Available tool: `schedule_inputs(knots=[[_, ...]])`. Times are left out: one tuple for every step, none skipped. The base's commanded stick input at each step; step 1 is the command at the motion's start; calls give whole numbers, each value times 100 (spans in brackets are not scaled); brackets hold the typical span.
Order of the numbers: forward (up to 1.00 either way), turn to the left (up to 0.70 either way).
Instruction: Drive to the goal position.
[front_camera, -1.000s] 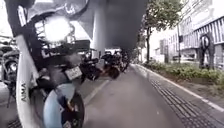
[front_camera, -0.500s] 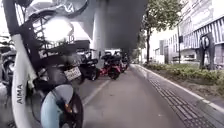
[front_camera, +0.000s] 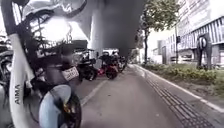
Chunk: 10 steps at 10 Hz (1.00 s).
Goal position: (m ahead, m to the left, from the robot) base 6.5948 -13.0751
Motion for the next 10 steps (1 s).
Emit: schedule_inputs(knots=[[0, -45], [0, -45], [0, -45], [0, -45], [0, -45], [0, -44], [1, -26], [15, 0], [36, 0], [45, 0]])
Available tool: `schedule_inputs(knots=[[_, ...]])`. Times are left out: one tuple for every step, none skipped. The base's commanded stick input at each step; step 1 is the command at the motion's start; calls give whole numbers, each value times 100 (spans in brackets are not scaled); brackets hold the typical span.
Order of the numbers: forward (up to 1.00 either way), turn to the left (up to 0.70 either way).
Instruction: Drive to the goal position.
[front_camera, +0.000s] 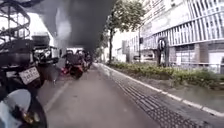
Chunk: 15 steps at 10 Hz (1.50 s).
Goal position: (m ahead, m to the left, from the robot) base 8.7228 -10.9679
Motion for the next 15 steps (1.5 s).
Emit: schedule_inputs(knots=[[45, 0], [45, 0], [45, 0], [45, 0], [45, 0], [45, 0], [45, 0], [45, 0], [45, 0], [45, 1], [45, 2], [45, 27], [45, 27], [45, 27], [45, 27]])
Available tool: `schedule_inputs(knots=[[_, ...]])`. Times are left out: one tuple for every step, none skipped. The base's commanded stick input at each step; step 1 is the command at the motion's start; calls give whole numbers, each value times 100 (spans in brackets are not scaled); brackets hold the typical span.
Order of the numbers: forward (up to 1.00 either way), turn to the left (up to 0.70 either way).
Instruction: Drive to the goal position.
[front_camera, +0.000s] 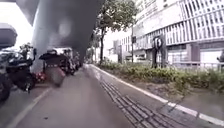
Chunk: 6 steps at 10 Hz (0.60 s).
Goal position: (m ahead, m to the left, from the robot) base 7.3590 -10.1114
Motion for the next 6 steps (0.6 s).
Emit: schedule_inputs(knots=[[45, 27], [45, 27], [45, 27], [45, 27], [45, 10], [45, 0]])
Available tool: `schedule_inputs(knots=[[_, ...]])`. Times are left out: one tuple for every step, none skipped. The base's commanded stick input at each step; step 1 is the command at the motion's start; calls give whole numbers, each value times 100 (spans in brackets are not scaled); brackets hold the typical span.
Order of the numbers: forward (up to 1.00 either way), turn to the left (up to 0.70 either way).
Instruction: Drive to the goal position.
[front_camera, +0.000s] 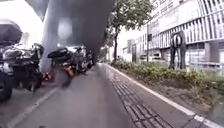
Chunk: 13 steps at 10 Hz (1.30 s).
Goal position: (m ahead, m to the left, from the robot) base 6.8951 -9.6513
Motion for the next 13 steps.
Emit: schedule_inputs(knots=[[45, 0], [45, 0], [46, 0], [57, 0], [68, 0], [70, 0], [70, 0], [70, 0], [70, 0], [70, 0], [70, 0], [70, 0], [70, 0]])
